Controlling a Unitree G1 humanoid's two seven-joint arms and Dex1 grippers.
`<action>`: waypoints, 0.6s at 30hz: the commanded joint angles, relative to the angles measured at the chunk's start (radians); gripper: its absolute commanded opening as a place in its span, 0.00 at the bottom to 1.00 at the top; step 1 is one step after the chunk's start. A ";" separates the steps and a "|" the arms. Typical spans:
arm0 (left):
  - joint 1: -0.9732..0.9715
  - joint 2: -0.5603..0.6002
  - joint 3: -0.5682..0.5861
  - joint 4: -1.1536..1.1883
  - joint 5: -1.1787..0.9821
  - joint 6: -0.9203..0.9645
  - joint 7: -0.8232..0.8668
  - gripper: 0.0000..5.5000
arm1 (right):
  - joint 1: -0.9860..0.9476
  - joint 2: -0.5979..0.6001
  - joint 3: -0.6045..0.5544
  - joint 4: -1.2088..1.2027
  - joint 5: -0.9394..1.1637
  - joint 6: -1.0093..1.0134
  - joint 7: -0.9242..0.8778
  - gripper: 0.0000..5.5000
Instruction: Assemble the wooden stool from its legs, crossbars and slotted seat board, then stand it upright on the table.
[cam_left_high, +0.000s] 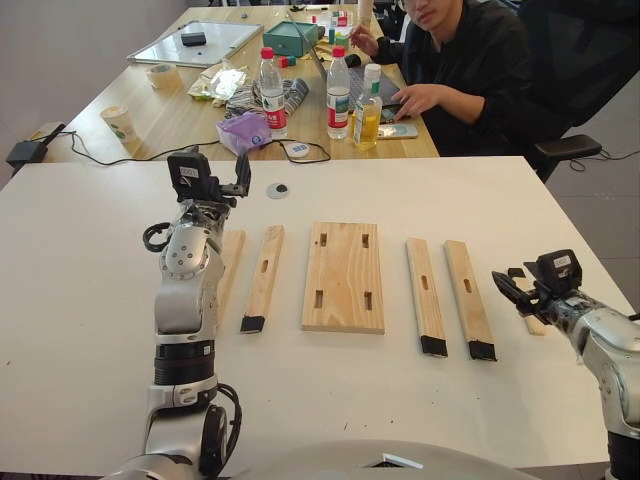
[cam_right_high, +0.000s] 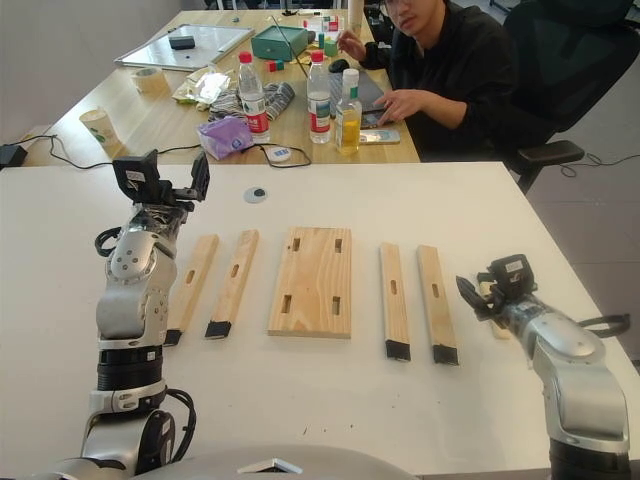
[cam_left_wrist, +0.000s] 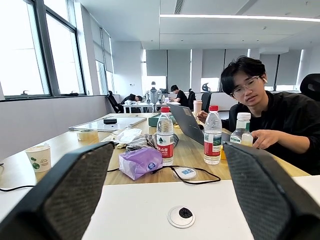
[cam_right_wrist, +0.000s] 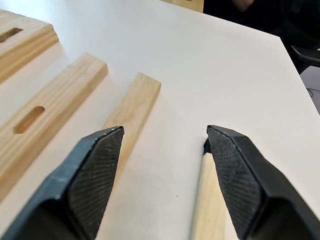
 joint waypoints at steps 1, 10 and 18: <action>-0.006 0.013 0.002 -0.006 -0.002 0.026 -0.008 0.73 | 0.036 0.003 -0.058 0.029 -0.024 -0.055 -0.040 0.56; -0.017 0.016 -0.005 0.001 -0.003 0.036 -0.018 0.73 | 0.113 0.029 -0.067 0.132 -0.028 -0.121 -0.065 0.56; -0.035 0.016 -0.010 0.020 -0.005 0.038 -0.031 0.73 | 0.127 0.074 -0.038 0.172 0.021 -0.119 -0.050 0.56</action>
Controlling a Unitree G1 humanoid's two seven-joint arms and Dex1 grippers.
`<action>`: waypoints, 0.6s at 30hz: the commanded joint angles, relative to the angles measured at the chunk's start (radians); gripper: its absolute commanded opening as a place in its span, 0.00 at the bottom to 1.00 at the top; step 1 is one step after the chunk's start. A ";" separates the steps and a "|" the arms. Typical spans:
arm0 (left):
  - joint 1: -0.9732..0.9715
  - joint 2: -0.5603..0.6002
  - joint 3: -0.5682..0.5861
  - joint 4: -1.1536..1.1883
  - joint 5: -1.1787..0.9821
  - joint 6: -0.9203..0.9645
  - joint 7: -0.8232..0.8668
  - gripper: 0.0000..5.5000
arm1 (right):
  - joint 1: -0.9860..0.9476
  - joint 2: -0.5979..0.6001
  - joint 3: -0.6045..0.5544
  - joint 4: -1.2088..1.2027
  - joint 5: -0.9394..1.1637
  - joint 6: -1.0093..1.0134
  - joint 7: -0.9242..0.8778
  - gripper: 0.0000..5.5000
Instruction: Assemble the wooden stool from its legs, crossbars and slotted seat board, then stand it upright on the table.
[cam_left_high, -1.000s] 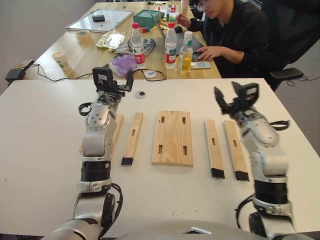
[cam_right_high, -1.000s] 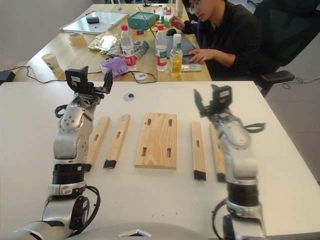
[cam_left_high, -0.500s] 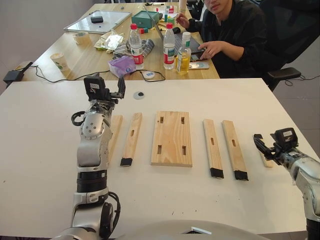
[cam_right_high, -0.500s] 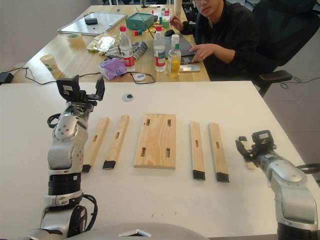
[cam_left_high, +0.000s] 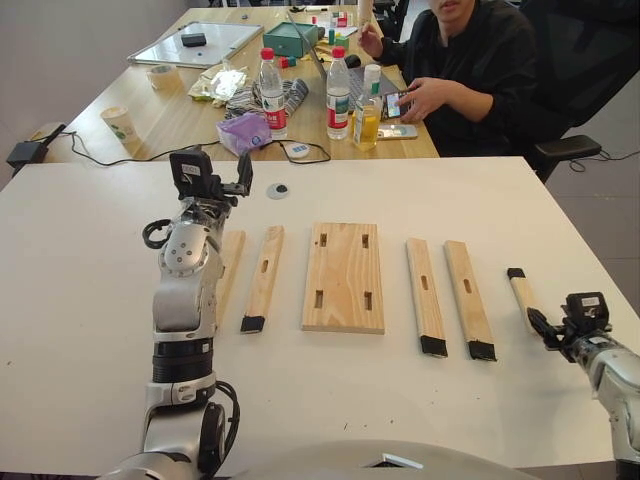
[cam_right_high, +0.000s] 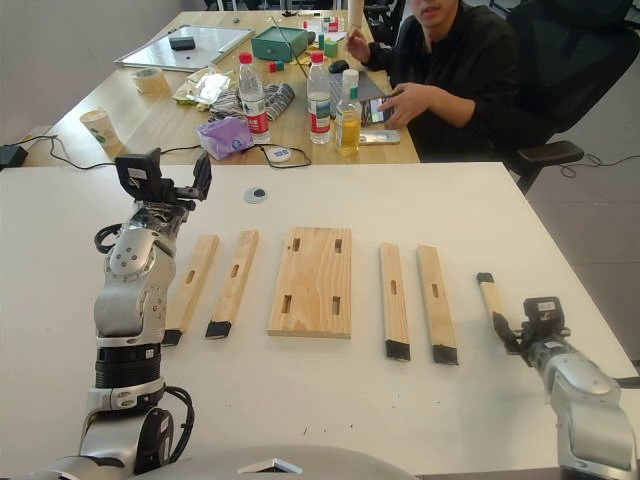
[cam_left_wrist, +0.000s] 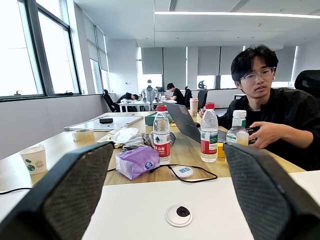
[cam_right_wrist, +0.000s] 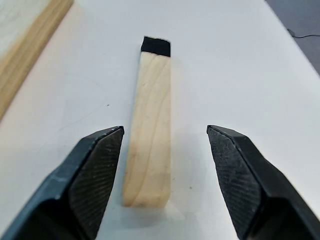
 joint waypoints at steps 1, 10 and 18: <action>-0.023 0.007 -0.006 0.018 -0.001 0.016 -0.009 0.73 | 0.011 0.027 0.011 -0.013 0.016 -0.004 0.006 0.56; -0.035 0.013 -0.003 0.034 0.000 0.015 -0.019 0.73 | 0.038 0.054 0.010 0.039 0.035 0.083 -0.025 0.52; -0.038 0.009 -0.004 0.033 0.001 0.016 -0.016 0.73 | 0.036 0.040 0.024 0.059 0.038 0.092 -0.018 0.24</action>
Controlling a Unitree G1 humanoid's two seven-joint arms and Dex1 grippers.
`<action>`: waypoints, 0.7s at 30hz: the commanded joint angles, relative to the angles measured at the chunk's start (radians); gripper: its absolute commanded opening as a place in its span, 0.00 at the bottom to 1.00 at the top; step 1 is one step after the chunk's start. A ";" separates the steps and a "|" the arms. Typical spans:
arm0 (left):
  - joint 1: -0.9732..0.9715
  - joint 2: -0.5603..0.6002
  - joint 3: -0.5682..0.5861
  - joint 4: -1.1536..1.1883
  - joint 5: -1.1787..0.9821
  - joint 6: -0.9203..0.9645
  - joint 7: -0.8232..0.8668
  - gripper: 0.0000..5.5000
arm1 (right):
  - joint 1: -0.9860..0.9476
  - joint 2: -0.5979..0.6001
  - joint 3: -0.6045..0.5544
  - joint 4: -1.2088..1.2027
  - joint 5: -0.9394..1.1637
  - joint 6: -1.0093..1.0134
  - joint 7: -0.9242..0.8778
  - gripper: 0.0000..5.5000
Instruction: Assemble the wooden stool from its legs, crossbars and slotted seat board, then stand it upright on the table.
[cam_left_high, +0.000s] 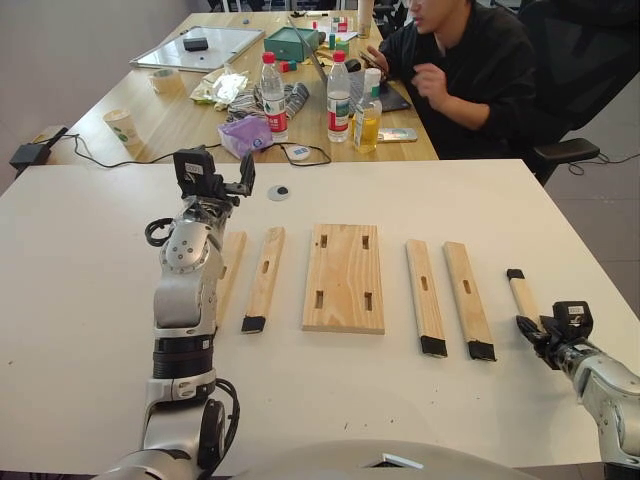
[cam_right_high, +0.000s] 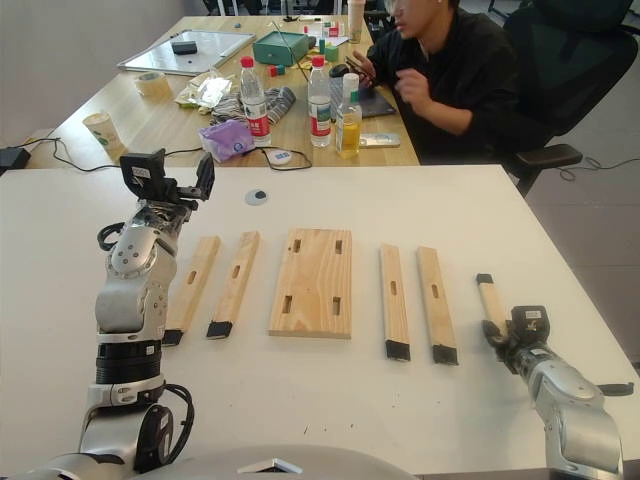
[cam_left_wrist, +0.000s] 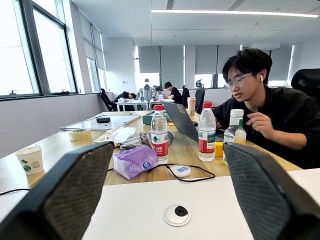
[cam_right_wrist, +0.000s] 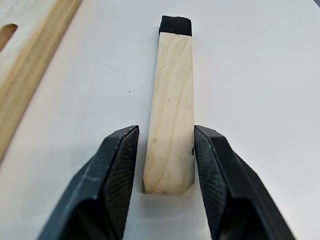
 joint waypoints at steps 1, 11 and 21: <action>-0.020 0.004 -0.004 0.005 0.003 0.012 0.003 0.73 | 0.019 0.004 0.020 0.050 -0.005 0.048 -0.001 0.24; -0.122 0.061 0.011 -0.057 -0.333 0.321 -0.257 0.73 | -0.365 0.039 -0.017 -0.198 0.095 -0.186 -0.074 0.24; -0.214 -0.170 0.170 -0.073 -1.044 0.798 0.037 0.73 | -0.528 0.070 0.344 -0.334 0.104 -0.242 0.068 0.24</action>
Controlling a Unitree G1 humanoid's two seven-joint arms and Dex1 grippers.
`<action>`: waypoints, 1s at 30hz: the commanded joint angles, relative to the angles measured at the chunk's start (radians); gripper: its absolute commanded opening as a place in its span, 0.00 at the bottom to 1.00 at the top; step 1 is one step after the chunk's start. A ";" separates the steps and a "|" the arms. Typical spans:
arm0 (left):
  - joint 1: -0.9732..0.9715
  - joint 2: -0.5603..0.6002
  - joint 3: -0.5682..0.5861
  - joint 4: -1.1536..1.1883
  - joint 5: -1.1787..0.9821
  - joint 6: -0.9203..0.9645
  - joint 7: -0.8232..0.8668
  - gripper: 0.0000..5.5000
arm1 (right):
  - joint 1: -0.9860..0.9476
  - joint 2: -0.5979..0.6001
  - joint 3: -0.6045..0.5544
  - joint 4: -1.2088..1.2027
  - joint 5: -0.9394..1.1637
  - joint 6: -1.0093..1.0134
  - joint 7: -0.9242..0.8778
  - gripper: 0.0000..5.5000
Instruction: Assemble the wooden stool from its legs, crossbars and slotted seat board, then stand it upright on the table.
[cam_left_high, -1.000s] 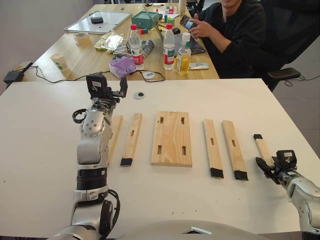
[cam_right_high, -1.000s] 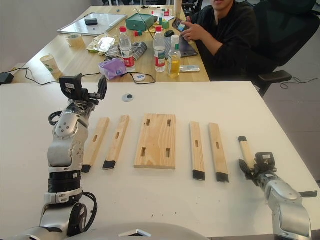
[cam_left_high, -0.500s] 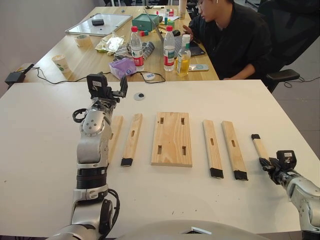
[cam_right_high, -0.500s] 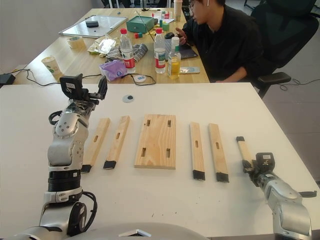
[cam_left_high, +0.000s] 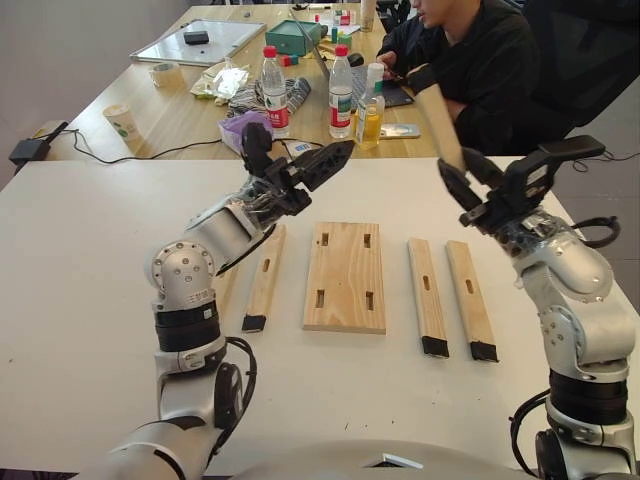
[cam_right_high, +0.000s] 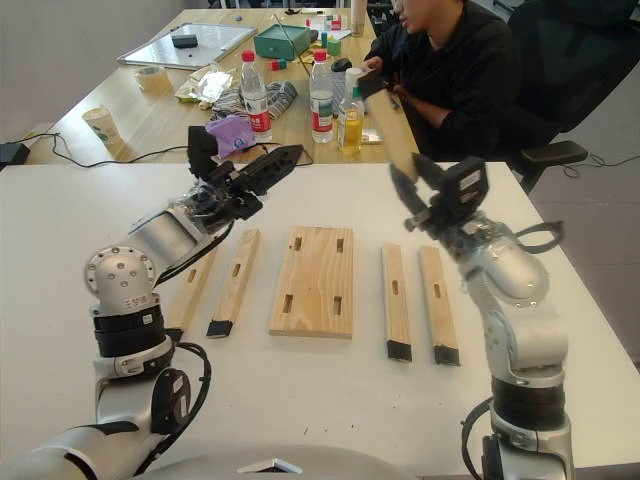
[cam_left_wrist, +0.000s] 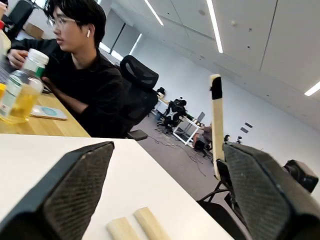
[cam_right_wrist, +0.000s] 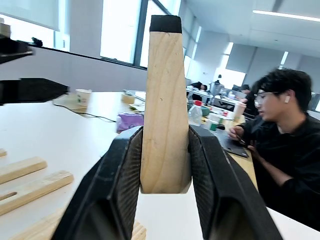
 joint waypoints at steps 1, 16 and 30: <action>-0.013 -0.065 0.027 -0.001 -0.144 0.047 0.160 0.73 | -0.011 0.022 0.055 -0.045 0.014 0.005 0.015 0.24; -0.035 -0.056 -0.033 -0.005 -0.349 -0.022 0.329 0.73 | 0.025 0.008 0.185 -0.097 0.016 0.040 0.032 0.24; -0.017 -0.027 -0.078 -0.027 -0.407 -0.075 0.356 0.37 | 0.059 0.014 0.197 -0.123 0.017 0.058 0.013 0.24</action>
